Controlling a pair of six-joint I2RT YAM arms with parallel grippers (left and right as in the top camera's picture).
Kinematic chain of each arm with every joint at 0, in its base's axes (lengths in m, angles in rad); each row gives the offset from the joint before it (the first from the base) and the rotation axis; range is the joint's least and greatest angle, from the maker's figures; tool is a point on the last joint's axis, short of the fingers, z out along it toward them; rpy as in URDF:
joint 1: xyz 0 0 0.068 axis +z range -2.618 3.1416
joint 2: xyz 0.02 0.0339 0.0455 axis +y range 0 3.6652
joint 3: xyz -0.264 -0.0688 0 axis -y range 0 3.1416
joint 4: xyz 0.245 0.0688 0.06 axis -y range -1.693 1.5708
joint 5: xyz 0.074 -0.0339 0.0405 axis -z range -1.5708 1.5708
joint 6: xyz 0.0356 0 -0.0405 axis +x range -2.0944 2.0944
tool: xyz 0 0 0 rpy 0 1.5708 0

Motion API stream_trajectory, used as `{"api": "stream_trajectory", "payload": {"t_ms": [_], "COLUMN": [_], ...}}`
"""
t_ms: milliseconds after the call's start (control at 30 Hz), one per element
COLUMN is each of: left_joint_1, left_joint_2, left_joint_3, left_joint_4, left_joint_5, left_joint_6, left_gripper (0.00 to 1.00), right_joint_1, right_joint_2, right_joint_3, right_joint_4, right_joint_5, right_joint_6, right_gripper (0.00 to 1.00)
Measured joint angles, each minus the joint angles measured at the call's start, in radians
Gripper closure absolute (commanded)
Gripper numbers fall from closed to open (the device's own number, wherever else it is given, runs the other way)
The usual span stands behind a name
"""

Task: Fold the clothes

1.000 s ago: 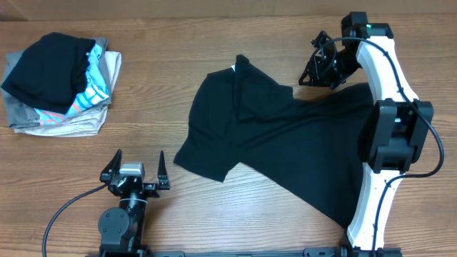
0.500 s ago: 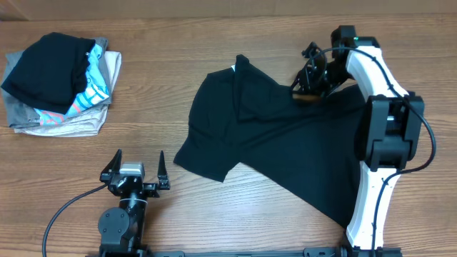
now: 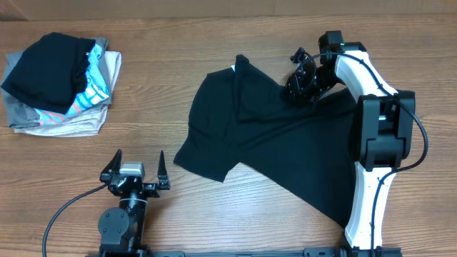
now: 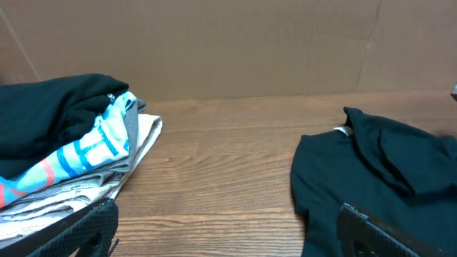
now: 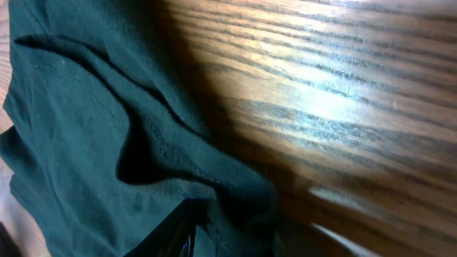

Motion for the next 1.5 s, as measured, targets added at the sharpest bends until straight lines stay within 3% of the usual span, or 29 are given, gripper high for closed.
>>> {"api": "stream_trajectory", "payload": {"t_ms": [133, 367, 500, 800, 967, 1100, 1500], "left_joint_1": [0.0, 0.0, 0.0, 0.0, 0.0, 0.0, 0.0], "left_joint_2": [0.0, 0.0, 0.0, 0.0, 0.0, 0.0, 0.0], "left_joint_3": [0.0, 0.0, 0.0, 0.0, 0.0, 0.0, 0.0], "left_joint_4": [0.0, 0.0, 0.0, 0.0, 0.0, 0.0, 0.0], "left_joint_5": [0.0, 0.0, 0.0, 0.0, 0.0, 0.0, 0.0], "left_joint_6": [0.0, 0.0, 0.0, 0.0, 0.0, 0.0, 0.0], "left_gripper": [0.0, 0.0, 0.0, 0.0, 0.0, 0.0, 0.0], "right_joint_1": [-0.008, -0.019, -0.017, -0.017, -0.009, 0.004, -0.002], "right_joint_2": [0.004, 0.004, 0.004, 0.004, 0.004, 0.004, 0.004], "right_joint_3": [0.048, 0.102, 0.102, 0.102, 0.102, 0.102, 0.142], "right_joint_4": [-0.041, -0.074, -0.084, -0.108, -0.108, -0.108, -0.09], "right_joint_5": [0.0, -0.006, -0.008, -0.008, -0.007, -0.007, -0.011], "right_joint_6": [0.002, 0.007, 0.007, 0.007, 0.007, 0.005, 0.028], "right_gripper": [0.72, 0.92, 0.92, 0.8, 0.78, 0.96, 0.96]}}
